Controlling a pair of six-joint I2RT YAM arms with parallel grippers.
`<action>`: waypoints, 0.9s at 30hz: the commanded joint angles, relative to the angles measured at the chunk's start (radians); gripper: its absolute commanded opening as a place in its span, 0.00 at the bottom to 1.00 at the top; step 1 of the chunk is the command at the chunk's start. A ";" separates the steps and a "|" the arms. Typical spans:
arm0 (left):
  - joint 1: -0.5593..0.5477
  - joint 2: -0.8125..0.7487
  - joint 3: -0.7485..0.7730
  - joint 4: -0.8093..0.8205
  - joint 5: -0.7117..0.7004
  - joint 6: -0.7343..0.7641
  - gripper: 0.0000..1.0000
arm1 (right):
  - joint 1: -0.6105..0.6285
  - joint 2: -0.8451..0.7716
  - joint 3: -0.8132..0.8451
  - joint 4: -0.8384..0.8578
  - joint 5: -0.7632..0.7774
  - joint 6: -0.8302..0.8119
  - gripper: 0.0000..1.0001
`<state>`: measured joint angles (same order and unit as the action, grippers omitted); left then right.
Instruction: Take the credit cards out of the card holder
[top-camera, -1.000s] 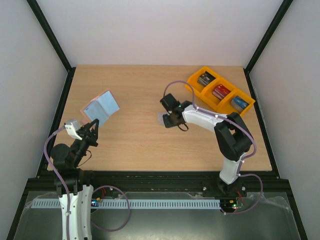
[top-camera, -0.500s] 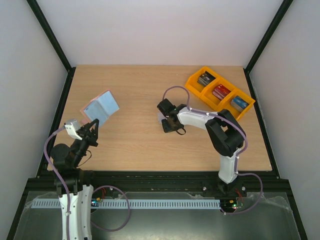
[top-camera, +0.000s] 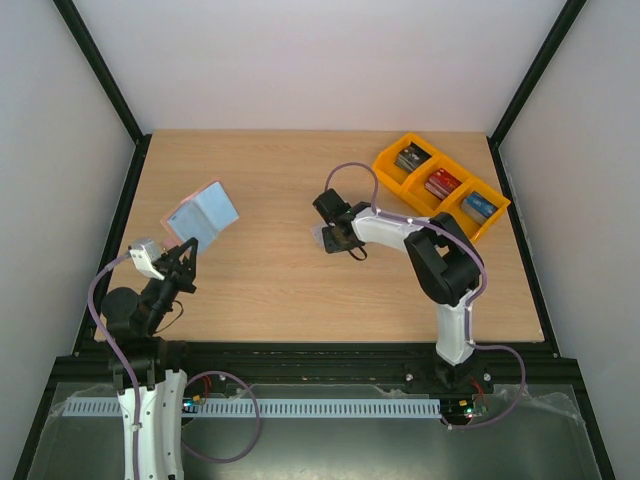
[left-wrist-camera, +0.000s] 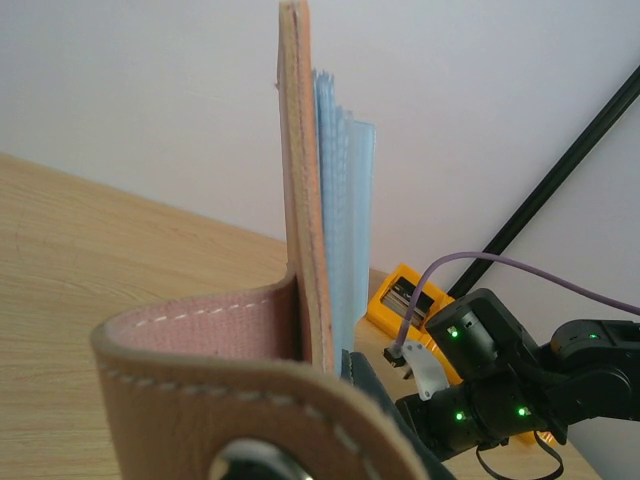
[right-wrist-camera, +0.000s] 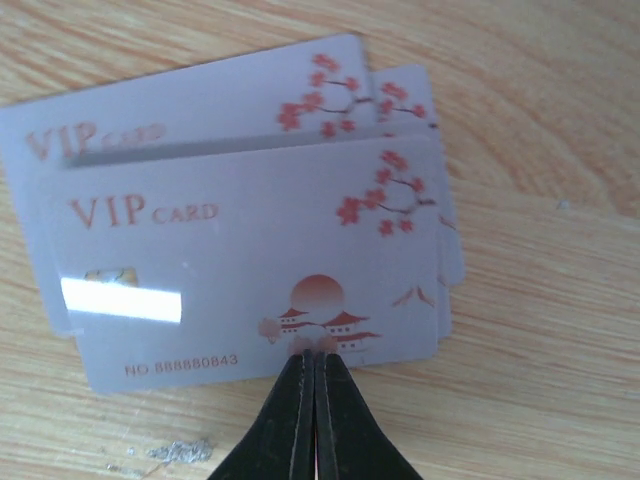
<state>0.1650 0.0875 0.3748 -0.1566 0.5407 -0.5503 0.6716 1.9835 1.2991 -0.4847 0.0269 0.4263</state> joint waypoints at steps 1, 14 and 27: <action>0.008 -0.005 0.009 0.040 -0.001 0.000 0.02 | -0.012 0.047 0.018 -0.028 0.039 -0.016 0.02; 0.008 -0.005 0.002 0.075 0.081 -0.004 0.02 | -0.009 -0.218 -0.041 0.167 -0.343 -0.132 0.14; 0.008 -0.020 -0.014 0.278 0.388 -0.054 0.02 | 0.146 -0.472 -0.069 0.698 -0.828 -0.162 0.99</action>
<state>0.1680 0.0864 0.3725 -0.0238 0.7918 -0.5755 0.8146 1.4971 1.2442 0.0273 -0.7280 0.2321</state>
